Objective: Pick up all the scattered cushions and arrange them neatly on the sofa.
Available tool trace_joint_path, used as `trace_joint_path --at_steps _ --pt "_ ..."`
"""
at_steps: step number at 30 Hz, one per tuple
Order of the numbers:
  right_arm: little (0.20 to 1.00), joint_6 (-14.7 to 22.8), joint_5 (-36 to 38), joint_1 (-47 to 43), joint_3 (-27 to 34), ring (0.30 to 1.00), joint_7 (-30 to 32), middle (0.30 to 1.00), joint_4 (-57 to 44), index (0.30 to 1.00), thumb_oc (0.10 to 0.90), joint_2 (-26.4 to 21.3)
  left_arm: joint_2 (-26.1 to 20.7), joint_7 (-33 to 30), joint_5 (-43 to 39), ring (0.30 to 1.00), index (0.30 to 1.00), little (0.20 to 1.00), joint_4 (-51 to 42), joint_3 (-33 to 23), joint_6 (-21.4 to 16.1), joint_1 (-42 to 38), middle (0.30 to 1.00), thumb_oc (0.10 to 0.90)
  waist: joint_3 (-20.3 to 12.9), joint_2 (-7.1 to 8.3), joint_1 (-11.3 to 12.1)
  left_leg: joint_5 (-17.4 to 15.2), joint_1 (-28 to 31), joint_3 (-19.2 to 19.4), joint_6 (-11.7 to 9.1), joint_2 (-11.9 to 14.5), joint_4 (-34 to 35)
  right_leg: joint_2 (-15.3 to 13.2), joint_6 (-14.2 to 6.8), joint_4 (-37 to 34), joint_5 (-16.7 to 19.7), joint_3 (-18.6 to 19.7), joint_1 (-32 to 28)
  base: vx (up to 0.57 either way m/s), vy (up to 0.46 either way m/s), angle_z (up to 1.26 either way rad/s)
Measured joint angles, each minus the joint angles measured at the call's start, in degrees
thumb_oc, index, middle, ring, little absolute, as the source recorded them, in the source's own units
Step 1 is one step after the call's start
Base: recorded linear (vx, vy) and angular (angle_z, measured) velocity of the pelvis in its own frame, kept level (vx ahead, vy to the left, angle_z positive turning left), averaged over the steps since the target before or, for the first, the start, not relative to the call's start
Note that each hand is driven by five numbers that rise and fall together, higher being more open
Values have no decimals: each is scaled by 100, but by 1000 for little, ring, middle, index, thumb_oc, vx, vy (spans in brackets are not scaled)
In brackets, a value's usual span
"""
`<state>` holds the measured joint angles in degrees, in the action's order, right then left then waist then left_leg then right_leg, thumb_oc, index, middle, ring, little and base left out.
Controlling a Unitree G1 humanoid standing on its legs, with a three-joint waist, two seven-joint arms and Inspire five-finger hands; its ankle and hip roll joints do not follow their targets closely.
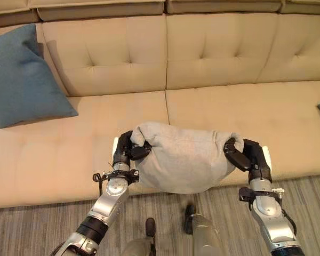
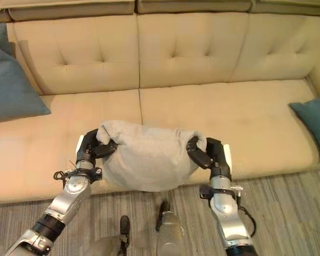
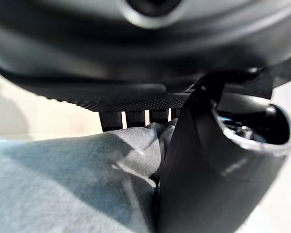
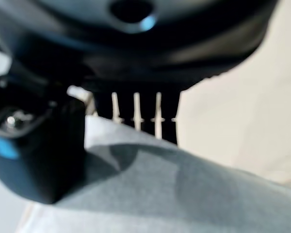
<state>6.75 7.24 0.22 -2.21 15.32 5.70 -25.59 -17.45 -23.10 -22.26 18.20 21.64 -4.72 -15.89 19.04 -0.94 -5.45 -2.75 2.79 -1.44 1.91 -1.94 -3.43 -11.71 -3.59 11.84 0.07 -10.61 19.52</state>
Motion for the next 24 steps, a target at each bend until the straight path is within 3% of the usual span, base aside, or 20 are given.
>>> trace_joint_path --at_steps 1,2,3,4,5,7,8,10,11,12,13,15,16,17,18,19,20,22,24 --pt "300 0 -27 23 -62 300 -4 300 6 300 400 -8 25 -2 5 300 300 300 0 -46 0 139 300 400 -58 -1 -11 -82 152 -70 -119 2 -13 -44 55 -29 423 -20 -217 219 -355 78" --pt "300 4 -44 120 -110 300 -23 300 -3 300 400 -17 -8 2 29 300 300 300 -29 -41 -2 278 300 400 -190 108 17 -214 265 -109 -297 -48 -63 -99 57 -294 825 -10 -580 180 -335 49" --pt "300 1 -47 82 -149 300 -27 300 33 300 400 -52 38 -2 58 300 300 300 -29 -66 -2 322 300 400 -205 99 74 -280 301 -120 -390 13 -97 -77 -30 -353 587 -18 -701 199 -399 33" --pt "300 -59 -78 -100 -193 300 -27 300 144 300 400 -50 203 -27 149 300 300 300 19 -249 14 383 300 400 -194 -28 128 -295 180 -187 -612 203 -388 97 153 -335 561 -99 -745 173 -320 34" --pt "300 -68 -114 -83 -181 300 -28 300 138 300 400 -45 255 -34 220 300 300 300 21 -302 17 389 300 400 -175 14 128 -428 -137 -159 -589 243 -830 99 212 -413 521 -127 -886 138 -336 61" --pt "300 -95 -178 -51 -167 300 -20 300 139 300 400 -64 299 -35 269 300 300 300 34 -313 16 396 300 400 -164 42 96 -484 -237 21 -572 482 -736 201 334 -495 438 -246 -1180 33 -258 67" --pt "300 -100 -214 -85 -194 300 -10 300 168 300 400 -100 307 -40 286 300 300 300 135 -320 9 338 300 400 -169 55 69 155 -578 113 -794 695 -1429 340 420 -484 357 -403 -1311 -15 -150 39" --pt "300 -107 -248 -205 -361 300 17 300 155 300 400 -55 225 -157 286 300 300 300 210 -416 9 309 300 400 -184 344 66 358 -1144 164 -810 750 -2571 346 490 -619 305 -458 -1519 129 -111 19" --pt "300 -108 -264 -216 -400 300 84 300 96 300 400 -25 181 -238 283 300 300 300 218 -456 11 226 300 400 -215 435 82 61 -1324 374 -620 899 -2485 371 565 -799 163 -397 -1673 308 3 24" --pt "300 -108 -262 -255 -390 300 155 300 56 300 400 23 171 -259 289 300 300 300 215 -448 10 82 300 400 -200 502 71 -6 -1403 489 -586 1024 -2078 397 460 -962 79 -315 -1750 226 73 18" --pt "300 -121 -254 -361 -335 300 217 300 67 300 400 99 109 -277 289 300 300 300 216 -421 10 -31 300 400 -202 493 107 18 -1411 514 -630 1216 -1246 497 440 -1037 106 -306 -1745 212 111 12" --pt "300 -129 -248 -463 -337 300 261 300 72 300 400 148 15 -297 287 300 300 300 227 -404 10 -157 300 400 -200 496 116 313 -1443 546 -728 1461 -251 632 436 -1016 109 -295 -1735 177 102 -20" --pt "300 -131 -246 -496 -346 300 249 300 68 300 400 148 -19 -310 286 300 300 300 229 -410 12 -156 300 400 -209 480 148 518 -1348 571 -682 1505 -53 672 426 -985 106 -224 -1752 118 84 -36" --pt "300 -131 -247 -494 -331 300 257 300 22 300 400 108 -15 -329 290 300 300 300 228 -396 13 -178 300 400 -255 392 106 705 -1186 538 -653 1510 94 694 390 -984 103 -211 -1757 25 63 -32" --pt "300 -127 -252 -524 -305 300 265 300 -15 300 400 27 43 -387 330 300 300 300 221 -359 12 -248 300 400 -307 242 6 933 -1079 591 -707 1487 107 754 220 -979 59 -193 -1734 -10 55 2" --pt "300 -124 -253 -536 -267 300 288 300 -18 300 400 31 43 -400 366 300 300 300 222 -331 13 -345 300 400 -305 245 -67 912 -1113 556 -844 1486 169 704 120 -959 34 -218 -1699 -29 66 15" --pt "300 -124 -259 -555 -214 300 378 300 -18 300 400 17 -5 -432 474 300 300 300 222 -247 13 -545 300 400 -308 325 -102 941 -1218 580 -846 1364 239 568 61 -896 72 -251 -1519 -36 82 16" --pt "300 -124 -280 -897 -194 300 542 300 49 300 400 10 -175 -520 594 300 300 300 234 -126 12 -916 300 400 -326 416 -86 975 -1487 699 -797 1126 275 334 -98 -878 167 -129 -1151 -60 94 -9" --pt "300 -124 -488 -1520 -273 300 806 300 124 300 400 -4 -514 -628 698 300 300 300 239 -149 13 -1267 300 400 -322 410 -83 1017 -1770 815 -691 966 293 194 -275 -965 301 8 -825 -54 99 -20"
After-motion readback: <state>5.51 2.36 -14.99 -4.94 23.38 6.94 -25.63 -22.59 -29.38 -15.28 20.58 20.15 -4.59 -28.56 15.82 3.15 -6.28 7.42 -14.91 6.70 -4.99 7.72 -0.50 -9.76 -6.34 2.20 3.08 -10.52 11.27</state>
